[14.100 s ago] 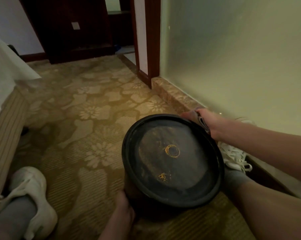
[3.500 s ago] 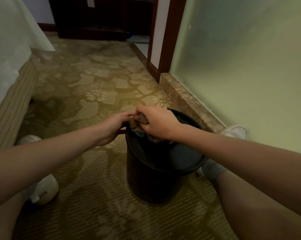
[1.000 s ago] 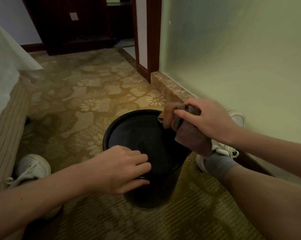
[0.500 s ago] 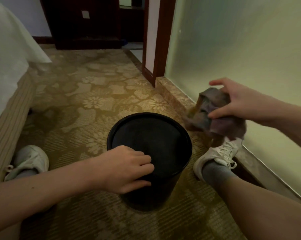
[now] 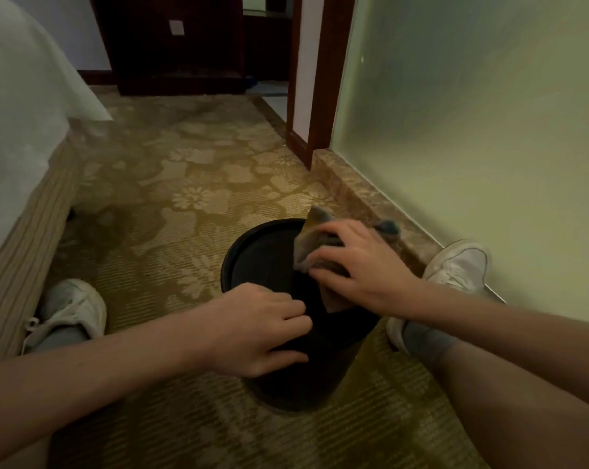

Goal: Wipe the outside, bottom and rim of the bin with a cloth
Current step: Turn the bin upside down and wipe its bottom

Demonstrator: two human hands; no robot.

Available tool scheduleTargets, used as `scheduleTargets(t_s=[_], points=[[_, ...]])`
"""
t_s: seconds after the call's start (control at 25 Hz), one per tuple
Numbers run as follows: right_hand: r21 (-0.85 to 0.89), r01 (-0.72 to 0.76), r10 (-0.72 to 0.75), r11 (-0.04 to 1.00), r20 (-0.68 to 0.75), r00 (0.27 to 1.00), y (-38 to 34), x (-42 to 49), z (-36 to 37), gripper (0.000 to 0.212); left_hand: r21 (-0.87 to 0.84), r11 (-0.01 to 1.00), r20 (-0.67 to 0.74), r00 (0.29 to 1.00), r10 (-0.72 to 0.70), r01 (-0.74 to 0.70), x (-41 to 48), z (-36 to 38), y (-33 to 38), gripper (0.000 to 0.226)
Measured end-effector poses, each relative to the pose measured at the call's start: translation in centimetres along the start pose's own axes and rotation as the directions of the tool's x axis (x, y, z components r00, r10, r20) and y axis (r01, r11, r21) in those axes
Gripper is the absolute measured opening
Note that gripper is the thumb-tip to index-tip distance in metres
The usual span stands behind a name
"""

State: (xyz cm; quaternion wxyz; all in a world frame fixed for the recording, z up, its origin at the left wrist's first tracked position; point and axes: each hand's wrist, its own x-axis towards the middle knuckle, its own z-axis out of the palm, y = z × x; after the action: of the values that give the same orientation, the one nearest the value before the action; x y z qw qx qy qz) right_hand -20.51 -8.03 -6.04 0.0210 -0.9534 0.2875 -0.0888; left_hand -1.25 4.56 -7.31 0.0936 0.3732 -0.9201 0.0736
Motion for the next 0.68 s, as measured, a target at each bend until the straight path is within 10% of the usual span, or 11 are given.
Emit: scheduleTargets(t_s=[0.24,0.44,0.68], points=[[0.101,-0.141,0.127,0.985,0.138,0.982,2.3,4.6,0.5,0.038,-0.04,0.999,0.012,1.0,-0.022,0.022,-0.3,0.1,0.1,0.029],[0.439,-0.342,0.368,0.831,0.028,0.929,3.4,6.8,-0.2,0.094,-0.021,0.999,0.008,1.0,-0.024,0.024,-0.3,0.4,0.0,0.029],[-0.01,-0.028,0.028,1.0,-0.056,0.998,2.5,1.4,0.4,0.045,-0.009,1.0,-0.097,0.995,0.021,-0.022,-0.8,0.6,-0.5,0.027]])
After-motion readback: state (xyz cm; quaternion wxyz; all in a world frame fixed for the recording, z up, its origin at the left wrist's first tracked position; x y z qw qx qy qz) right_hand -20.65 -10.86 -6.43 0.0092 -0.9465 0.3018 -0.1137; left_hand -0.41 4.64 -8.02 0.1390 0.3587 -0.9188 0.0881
